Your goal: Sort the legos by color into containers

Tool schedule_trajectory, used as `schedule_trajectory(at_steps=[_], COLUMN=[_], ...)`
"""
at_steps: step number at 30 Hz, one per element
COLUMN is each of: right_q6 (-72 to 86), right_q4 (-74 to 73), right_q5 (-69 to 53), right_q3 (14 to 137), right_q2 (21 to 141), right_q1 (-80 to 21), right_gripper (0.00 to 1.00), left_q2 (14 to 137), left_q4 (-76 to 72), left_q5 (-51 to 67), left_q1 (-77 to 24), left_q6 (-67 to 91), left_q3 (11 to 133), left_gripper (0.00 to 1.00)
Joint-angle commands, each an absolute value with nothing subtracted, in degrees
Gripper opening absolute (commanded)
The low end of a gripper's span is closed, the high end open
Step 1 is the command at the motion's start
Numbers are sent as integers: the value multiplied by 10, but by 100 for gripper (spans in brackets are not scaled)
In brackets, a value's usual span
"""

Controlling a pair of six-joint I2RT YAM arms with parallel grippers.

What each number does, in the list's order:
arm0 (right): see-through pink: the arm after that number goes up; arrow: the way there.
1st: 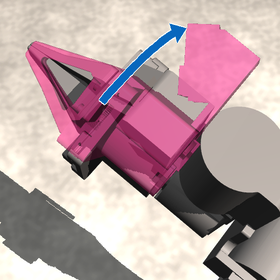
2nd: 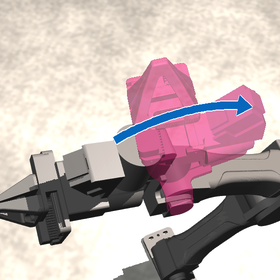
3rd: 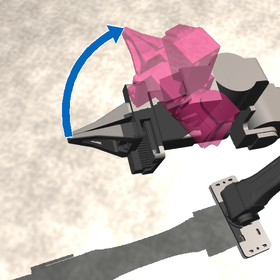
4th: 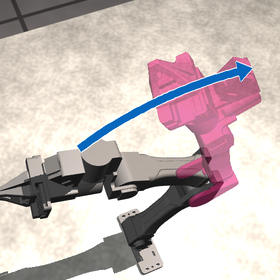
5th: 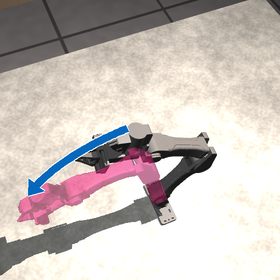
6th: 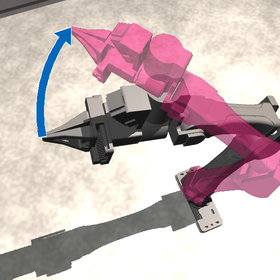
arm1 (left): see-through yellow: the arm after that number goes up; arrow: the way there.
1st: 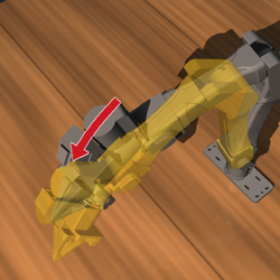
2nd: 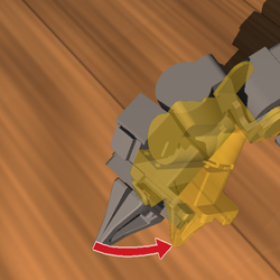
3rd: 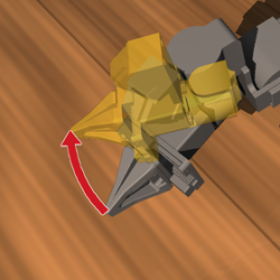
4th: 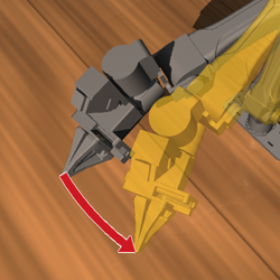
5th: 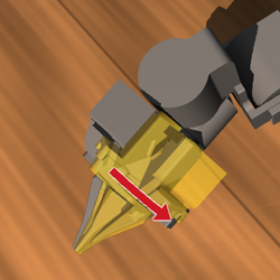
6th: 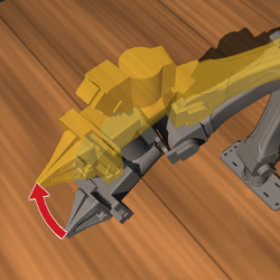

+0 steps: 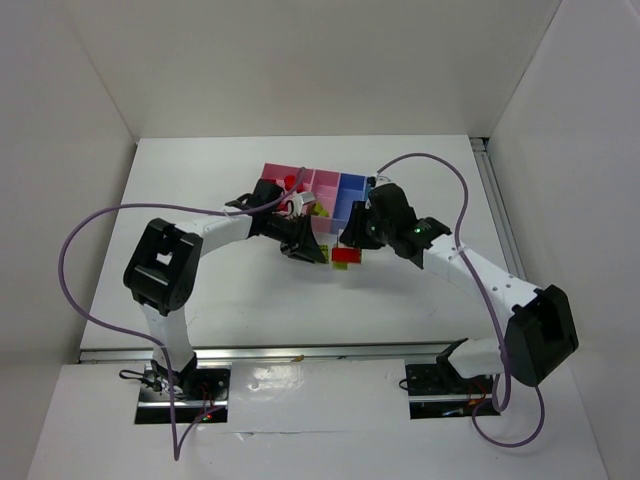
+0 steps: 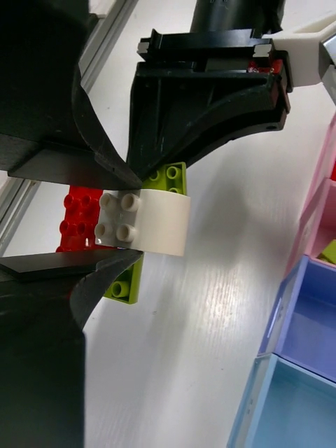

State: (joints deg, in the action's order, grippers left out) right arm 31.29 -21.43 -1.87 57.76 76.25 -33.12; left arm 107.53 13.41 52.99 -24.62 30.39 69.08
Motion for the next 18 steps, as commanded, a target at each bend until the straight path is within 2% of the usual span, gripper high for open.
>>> schedule_trajectory(at_steps=[1, 6, 11, 18], right_q6=[319, 319, 332, 373], right_q4=[-184, -191, -242, -303], right_q5=[12, 7, 54, 129], right_q3=[617, 634, 639, 632], right_q2=[747, 772, 777, 766], right_q1=[-330, -323, -311, -270], right_gripper=[17, 17, 17, 17], left_q2=[1078, 1083, 1049, 1024], left_q4=[144, 151, 202, 312], left_q5=[505, 490, 435, 352], left_q1=[-238, -233, -214, -168], left_q6=[302, 297, 283, 250], left_q3=[696, 696, 720, 860], left_gripper=[0, 0, 0, 0])
